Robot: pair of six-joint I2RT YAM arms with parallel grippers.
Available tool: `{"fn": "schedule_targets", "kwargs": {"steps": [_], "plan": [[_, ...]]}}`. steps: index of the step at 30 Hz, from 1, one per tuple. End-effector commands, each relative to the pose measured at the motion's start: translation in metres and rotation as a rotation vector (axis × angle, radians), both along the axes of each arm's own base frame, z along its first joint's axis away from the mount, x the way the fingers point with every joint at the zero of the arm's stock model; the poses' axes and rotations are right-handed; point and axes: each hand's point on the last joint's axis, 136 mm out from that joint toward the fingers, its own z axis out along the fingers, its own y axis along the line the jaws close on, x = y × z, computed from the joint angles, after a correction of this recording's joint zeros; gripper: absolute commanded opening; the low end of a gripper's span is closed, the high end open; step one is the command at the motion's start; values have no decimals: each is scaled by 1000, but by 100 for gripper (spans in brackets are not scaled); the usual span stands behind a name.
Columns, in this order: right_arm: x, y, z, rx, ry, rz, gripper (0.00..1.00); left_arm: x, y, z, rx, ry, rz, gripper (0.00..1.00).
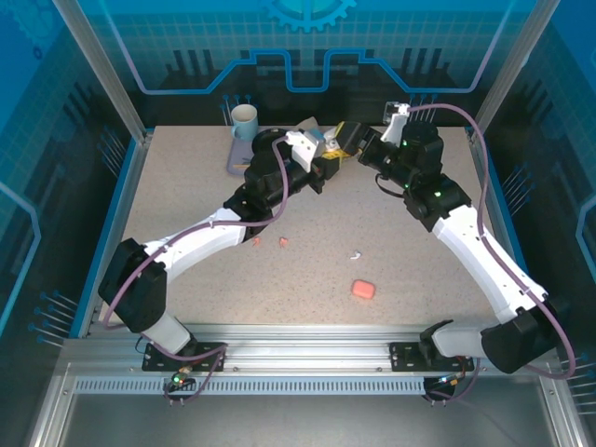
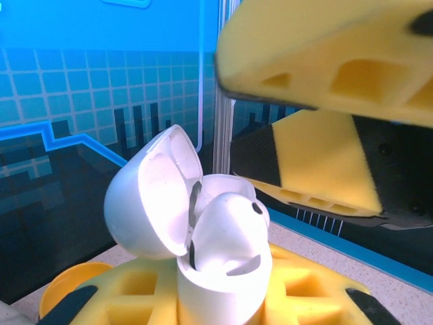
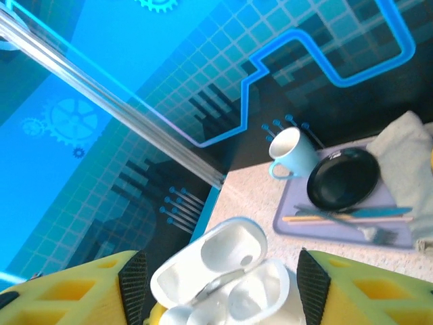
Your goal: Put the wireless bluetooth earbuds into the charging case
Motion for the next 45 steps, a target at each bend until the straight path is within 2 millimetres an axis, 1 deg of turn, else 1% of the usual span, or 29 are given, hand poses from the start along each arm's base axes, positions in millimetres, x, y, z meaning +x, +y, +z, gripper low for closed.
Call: {"fn": "schedule_targets", "kwargs": {"steps": [1, 4, 7, 10, 13, 15, 20, 24, 29, 40, 45], "plan": [[-27, 2, 15, 31, 42, 92, 64, -18, 5, 21, -12, -71, -38, 0], [-42, 4, 14, 28, 71, 141, 64, -24, 11, 13, 7, -61, -74, 0], [-55, 9, 9, 28, 104, 198, 64, -34, 16, 1, 34, -47, -147, 0], [-67, 16, 6, 36, 128, 244, 64, -42, 23, -13, 59, -39, -182, 0], [-76, 25, 2, 34, 145, 275, 64, -48, 32, -20, 65, -23, -210, 0], [-82, 35, -1, 31, 157, 303, 64, -52, 35, -23, 65, -11, -229, 0], [-90, 57, -7, 19, 180, 359, 64, -59, 37, -29, 76, 16, -274, 0], [-92, 68, -12, 14, 192, 384, 64, -60, 37, -30, 74, 27, -288, 0], [-92, 75, -16, 11, 204, 399, 64, -61, 37, -28, 74, 28, -298, 0], [-84, 77, -19, -4, 203, 386, 64, -62, 35, -28, 75, 37, -313, 0], [-77, 68, -21, -15, 208, 352, 64, -61, 35, -29, 76, 38, -310, 0]]}}
